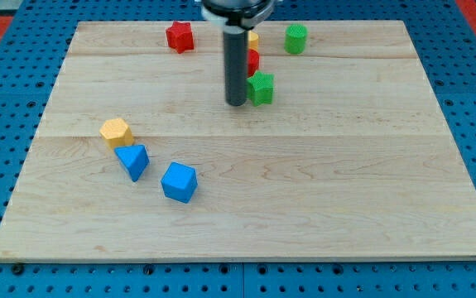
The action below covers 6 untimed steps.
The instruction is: Slide the green star towards left
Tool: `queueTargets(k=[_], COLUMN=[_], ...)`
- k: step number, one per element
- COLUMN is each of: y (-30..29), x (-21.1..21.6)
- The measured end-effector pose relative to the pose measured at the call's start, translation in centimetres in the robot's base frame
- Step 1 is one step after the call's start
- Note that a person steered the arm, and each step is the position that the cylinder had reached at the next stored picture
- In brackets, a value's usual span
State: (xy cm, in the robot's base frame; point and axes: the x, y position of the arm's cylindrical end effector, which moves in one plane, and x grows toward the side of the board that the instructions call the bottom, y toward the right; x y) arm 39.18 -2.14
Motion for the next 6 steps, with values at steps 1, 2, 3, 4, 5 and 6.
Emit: queueTargets(k=[1, 2, 3, 4, 5, 6], y=[-0.3, 4.7, 9.7, 11.7, 8.2, 5.8], x=[6.0, 3.9, -0.6, -3.8, -4.0, -3.7])
